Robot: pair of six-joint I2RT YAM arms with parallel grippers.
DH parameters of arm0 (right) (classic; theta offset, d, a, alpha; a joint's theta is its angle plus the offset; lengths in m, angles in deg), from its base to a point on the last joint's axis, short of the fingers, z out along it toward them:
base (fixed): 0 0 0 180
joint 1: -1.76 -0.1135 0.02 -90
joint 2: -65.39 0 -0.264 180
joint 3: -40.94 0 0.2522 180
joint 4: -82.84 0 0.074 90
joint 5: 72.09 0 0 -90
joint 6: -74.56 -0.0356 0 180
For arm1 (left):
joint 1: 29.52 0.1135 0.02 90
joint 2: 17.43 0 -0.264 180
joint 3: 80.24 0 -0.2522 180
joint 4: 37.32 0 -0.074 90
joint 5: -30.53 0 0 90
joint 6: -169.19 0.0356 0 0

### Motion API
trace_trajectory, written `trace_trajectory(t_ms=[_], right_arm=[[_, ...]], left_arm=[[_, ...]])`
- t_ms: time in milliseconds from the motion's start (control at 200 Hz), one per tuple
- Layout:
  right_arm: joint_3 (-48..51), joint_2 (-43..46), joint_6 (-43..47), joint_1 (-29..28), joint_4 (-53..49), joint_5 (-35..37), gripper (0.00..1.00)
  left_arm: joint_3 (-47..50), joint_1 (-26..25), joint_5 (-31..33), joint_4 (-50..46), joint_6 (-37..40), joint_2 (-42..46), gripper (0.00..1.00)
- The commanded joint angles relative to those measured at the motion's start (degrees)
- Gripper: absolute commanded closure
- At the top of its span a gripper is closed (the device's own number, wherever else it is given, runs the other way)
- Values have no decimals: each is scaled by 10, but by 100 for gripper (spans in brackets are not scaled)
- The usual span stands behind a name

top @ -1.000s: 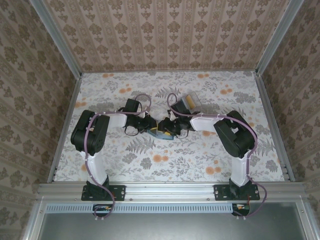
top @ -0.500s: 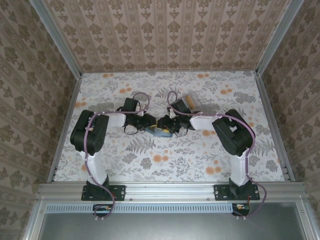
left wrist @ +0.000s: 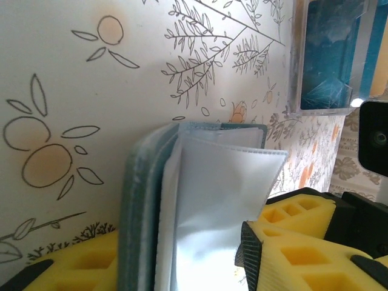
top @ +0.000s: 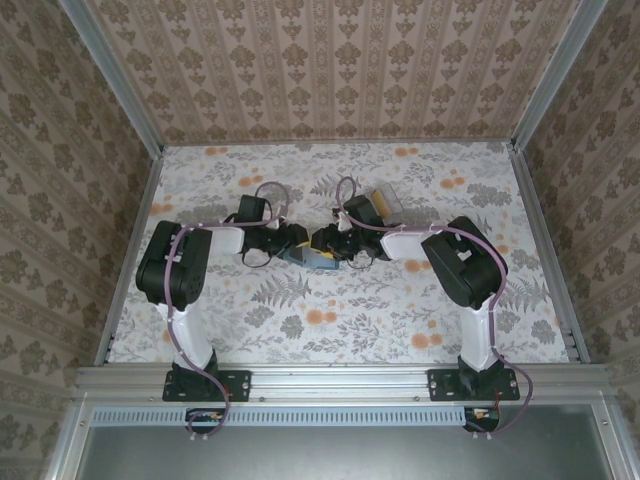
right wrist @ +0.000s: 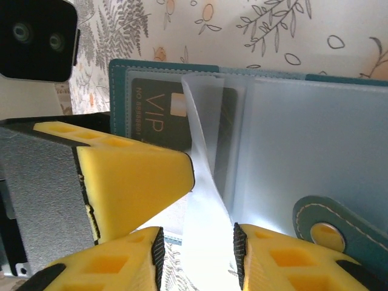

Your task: Put the credit cards into the card holder

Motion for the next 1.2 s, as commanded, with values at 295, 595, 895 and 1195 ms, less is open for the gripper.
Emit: trace_trajectory(t_ms=[295, 595, 895, 1195], right_arm=[[-9, -34, -95, -17, 172, -62, 61], [-32, -65, -119, -32, 220, -60, 60], [-47, -71, -125, -36, 248, -76, 61], [-37, -82, -132, -44, 273, -78, 77]], left_arm=[[23, 9, -35, 60, -27, 23, 48], [23, 9, -44, 71, -37, 9, 48], [24, 16, -41, 65, -37, 20, 47], [27, 32, -39, 68, -45, 29, 47]])
